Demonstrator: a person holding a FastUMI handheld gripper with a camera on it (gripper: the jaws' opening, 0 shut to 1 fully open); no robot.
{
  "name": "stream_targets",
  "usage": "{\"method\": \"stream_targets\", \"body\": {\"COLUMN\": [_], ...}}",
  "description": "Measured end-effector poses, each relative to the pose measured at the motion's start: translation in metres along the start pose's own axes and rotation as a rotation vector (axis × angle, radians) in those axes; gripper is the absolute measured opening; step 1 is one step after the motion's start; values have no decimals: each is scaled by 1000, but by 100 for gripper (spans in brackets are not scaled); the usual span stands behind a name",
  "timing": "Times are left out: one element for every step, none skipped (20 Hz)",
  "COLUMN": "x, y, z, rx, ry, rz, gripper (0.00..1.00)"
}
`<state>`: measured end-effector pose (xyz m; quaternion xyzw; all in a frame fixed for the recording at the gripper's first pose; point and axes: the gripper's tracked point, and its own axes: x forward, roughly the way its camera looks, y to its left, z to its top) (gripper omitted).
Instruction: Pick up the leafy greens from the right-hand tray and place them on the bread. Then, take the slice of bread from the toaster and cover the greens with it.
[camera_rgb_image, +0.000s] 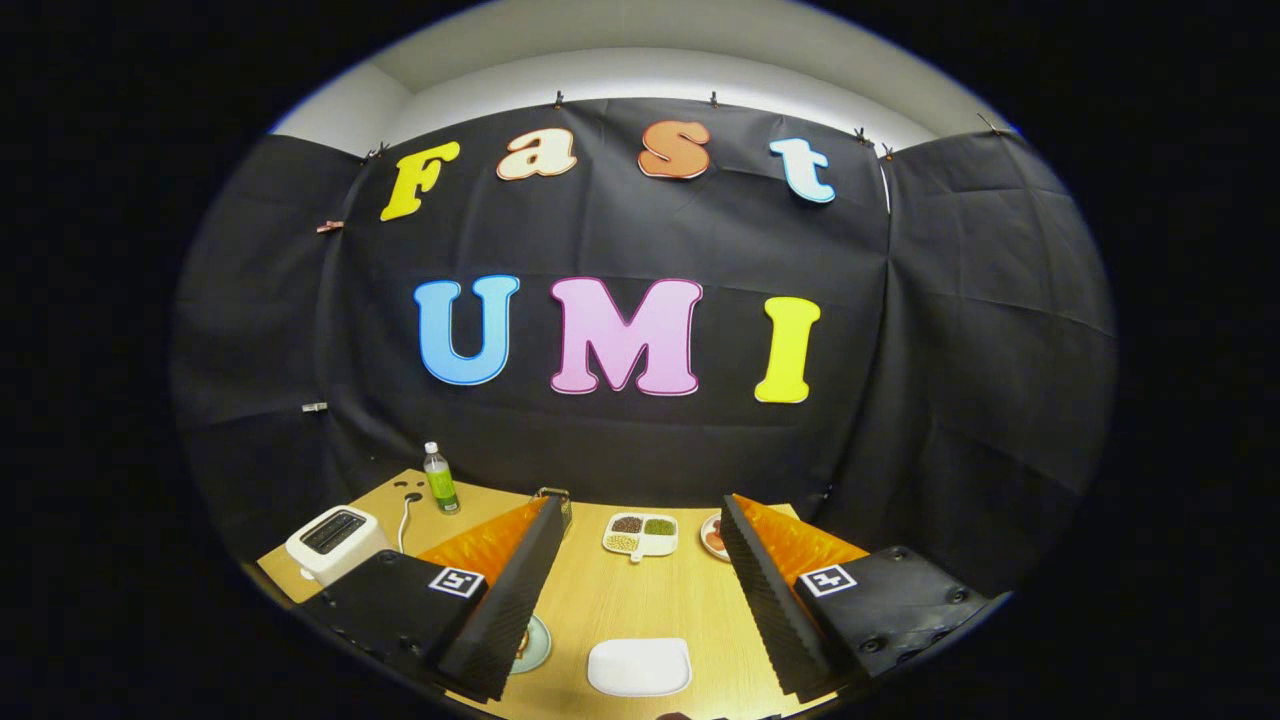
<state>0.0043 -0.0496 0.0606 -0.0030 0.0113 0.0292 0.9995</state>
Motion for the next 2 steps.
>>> {"method": "stream_targets", "body": {"x": [1, 0], "y": [-4, -6], "z": [-4, -5], "rx": [-10, -13], "ry": [20, 25], "rz": [-3, -1], "gripper": [98, 98]}}
